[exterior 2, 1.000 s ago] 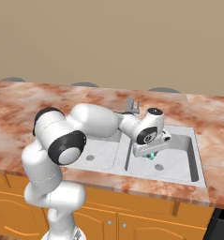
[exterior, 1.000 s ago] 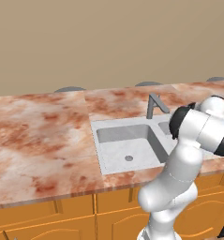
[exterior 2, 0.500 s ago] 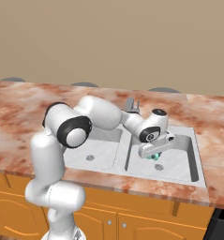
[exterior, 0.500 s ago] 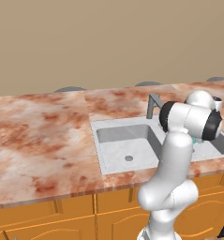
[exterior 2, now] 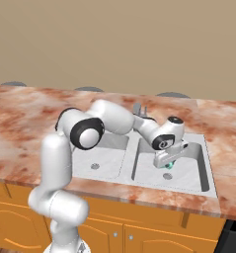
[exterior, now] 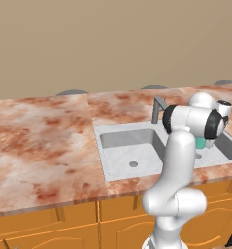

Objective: Place the cup in the left basin and the mug in the right basin of the sink.

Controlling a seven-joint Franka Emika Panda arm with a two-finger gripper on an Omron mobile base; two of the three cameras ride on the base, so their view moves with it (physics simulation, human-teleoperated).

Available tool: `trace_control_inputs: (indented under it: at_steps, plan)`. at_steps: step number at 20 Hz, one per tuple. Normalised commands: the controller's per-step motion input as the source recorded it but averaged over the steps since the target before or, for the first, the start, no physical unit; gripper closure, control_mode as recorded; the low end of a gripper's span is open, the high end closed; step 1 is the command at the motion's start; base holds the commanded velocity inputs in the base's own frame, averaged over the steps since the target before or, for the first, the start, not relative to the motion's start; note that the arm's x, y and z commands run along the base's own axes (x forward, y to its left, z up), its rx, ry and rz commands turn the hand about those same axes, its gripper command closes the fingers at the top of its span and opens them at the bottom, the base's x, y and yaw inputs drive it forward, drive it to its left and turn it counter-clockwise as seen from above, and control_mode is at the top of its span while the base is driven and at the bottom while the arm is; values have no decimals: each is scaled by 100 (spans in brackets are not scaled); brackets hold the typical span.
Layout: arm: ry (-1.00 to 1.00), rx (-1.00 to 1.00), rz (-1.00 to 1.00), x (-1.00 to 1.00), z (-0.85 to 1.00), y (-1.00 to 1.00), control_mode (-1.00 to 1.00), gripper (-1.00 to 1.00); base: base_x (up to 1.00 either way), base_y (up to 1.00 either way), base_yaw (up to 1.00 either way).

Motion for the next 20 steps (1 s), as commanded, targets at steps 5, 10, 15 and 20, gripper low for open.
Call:
trace_control_inputs:
  at_steps: [5, 10, 15, 20]
  plan:
    - [0, 0, 8, 25, -12, -8, -100, 100, 0, 0, 0]
    - [2, 0, 4, 22, -14, -3, -100, 100, 0, 0, 0]
    - [3, 0, 2, 18, -17, -4, -100, 100, 0, 0, 0]
    - [3, 0, 2, 14, -19, -5, -100, 100, 0, 0, 0]
